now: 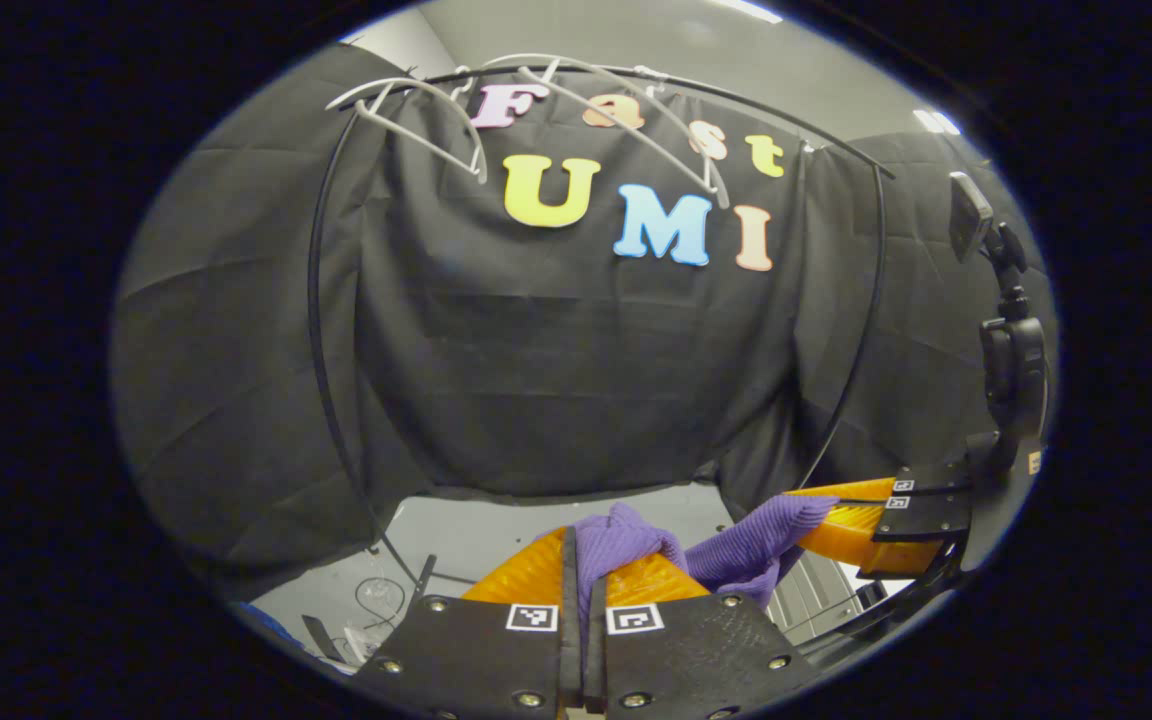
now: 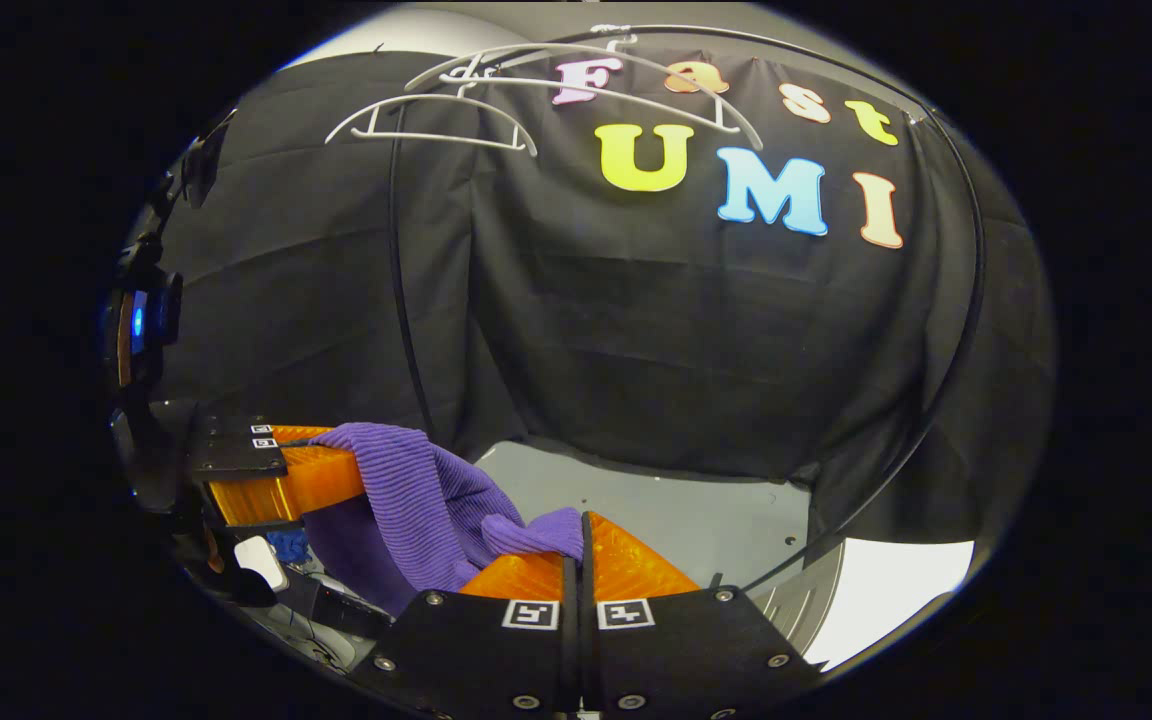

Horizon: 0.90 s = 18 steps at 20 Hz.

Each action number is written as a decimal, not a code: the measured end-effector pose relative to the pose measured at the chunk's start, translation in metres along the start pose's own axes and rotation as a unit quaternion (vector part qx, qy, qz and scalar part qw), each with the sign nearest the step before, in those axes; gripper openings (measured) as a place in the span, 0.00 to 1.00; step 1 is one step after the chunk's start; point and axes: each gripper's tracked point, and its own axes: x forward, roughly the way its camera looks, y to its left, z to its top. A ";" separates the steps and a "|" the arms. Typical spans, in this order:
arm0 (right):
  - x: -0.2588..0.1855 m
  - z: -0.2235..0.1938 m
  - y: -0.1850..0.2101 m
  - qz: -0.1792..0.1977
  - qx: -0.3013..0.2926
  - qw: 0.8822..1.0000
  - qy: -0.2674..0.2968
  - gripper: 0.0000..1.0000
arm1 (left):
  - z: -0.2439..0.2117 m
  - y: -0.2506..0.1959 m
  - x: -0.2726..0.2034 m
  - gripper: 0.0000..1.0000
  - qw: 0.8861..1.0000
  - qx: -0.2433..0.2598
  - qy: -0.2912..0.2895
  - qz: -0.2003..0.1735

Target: Grasp the clothes on the hanger with both hands and then place them into the laundry hamper below.

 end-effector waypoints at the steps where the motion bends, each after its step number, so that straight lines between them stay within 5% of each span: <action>1: 0.002 -0.008 -0.001 -0.003 -0.003 1.000 0.010 0.00 | -0.011 0.003 0.002 0.02 1.000 -0.002 0.016 0.002; 6: 0.008 -0.043 -0.003 -0.015 -0.012 0.998 0.051 0.02 | -0.064 0.010 0.007 0.05 0.997 0.006 0.082 0.008; 8: 0.008 -0.054 -0.004 -0.019 -0.011 0.998 0.064 0.05 | -0.078 0.019 0.009 0.12 0.995 0.005 0.100 0.021; 9: 0.009 -0.059 -0.006 -0.027 -0.011 0.997 0.067 0.06 | -0.080 0.024 0.009 0.30 0.994 0.003 0.103 0.027; 12: 0.004 -0.059 -0.011 -0.039 -0.005 0.997 0.058 0.61 | -0.076 0.035 0.002 0.82 0.995 0.003 0.095 0.041; 14: 0.005 -0.055 -0.012 -0.044 -0.001 0.998 0.053 0.82 | -0.062 0.041 -0.003 0.96 0.995 -0.001 0.083 0.047; 18: -0.009 -0.040 -0.012 -0.047 0.016 0.998 0.032 0.91 | -0.031 0.053 -0.021 0.90 0.997 -0.003 0.052 0.063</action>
